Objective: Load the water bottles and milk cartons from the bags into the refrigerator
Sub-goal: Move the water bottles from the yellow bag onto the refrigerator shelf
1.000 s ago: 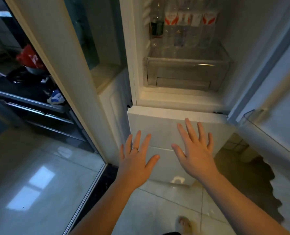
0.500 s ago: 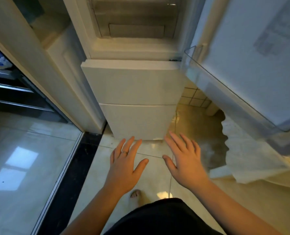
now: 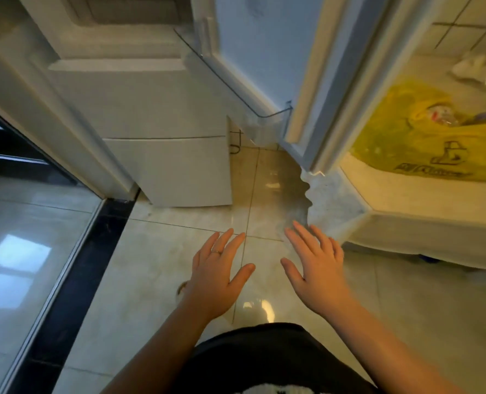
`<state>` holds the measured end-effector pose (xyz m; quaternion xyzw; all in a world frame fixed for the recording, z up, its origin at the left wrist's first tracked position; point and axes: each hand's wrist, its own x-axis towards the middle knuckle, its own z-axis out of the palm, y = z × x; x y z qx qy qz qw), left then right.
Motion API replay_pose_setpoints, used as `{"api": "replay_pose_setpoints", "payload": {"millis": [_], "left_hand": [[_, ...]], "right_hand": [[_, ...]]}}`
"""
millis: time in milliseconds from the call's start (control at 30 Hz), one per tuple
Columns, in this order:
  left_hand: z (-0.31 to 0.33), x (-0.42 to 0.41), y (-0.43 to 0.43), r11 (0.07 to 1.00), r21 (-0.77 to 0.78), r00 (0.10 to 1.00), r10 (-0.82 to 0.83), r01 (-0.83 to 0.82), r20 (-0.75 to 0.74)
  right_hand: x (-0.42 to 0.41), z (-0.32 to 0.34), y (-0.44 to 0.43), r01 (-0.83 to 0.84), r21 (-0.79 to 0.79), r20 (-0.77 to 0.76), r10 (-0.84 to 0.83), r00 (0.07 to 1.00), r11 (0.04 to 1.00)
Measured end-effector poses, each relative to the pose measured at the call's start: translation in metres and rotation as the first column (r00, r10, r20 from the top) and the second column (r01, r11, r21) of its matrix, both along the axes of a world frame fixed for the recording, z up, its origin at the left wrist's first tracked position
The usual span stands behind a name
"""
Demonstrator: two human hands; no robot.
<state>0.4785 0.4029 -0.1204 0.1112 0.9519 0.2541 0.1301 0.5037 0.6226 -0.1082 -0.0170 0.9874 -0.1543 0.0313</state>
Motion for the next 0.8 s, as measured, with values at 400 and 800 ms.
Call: {"api": "replay_pose_setpoints", "payload": {"millis": [400, 800], "left_hand": [[-0.002, 0.01, 0.16, 0.938, -0.029, 0.938, -0.346, 0.347, 0.019], [-0.01, -0.088, 0.359, 0.839, 0.097, 0.844, -0.536, 0.536, -0.021]], "right_hand": [[0.072, -0.002, 0.137, 0.312, -0.045, -0.005, -0.313, 0.95, 0.949], [0.017, 0.009, 0.317, 0.526, 0.002, -0.052, -0.525, 0.85, 0.851]]}}
